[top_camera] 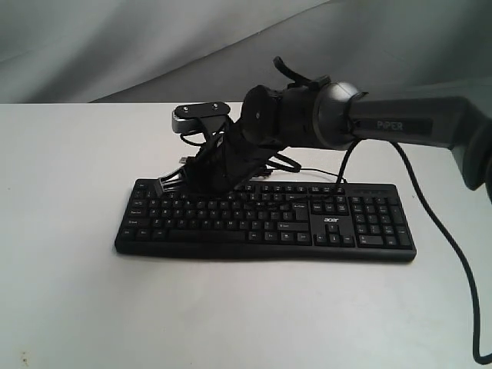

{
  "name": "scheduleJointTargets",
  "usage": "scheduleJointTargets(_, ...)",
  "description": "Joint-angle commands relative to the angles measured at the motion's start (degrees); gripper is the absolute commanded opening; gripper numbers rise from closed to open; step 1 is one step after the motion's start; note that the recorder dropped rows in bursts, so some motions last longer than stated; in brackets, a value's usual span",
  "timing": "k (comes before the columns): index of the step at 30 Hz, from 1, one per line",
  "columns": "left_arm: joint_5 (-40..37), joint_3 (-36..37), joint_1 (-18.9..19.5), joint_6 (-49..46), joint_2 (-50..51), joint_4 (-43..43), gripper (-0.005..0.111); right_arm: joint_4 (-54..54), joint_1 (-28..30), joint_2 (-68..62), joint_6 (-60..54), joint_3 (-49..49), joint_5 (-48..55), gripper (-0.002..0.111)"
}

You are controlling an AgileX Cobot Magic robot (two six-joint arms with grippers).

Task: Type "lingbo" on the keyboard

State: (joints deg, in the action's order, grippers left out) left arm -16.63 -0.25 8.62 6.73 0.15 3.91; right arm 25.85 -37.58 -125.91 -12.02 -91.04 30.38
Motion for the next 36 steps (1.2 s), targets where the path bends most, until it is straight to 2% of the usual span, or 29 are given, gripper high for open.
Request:
scheduleJointTargets(1,0.26,0.25,0.11,0.23,-0.15,-0.46,0.0,-1.21,0.42,0.64,-0.65,0.64,2.64,0.0)
scheduleJointTargets(36,0.26,0.25,0.11,0.23,-0.15,-0.46,0.0,-1.25,0.42,-1.34,0.22,2.65,1.69,0.0)
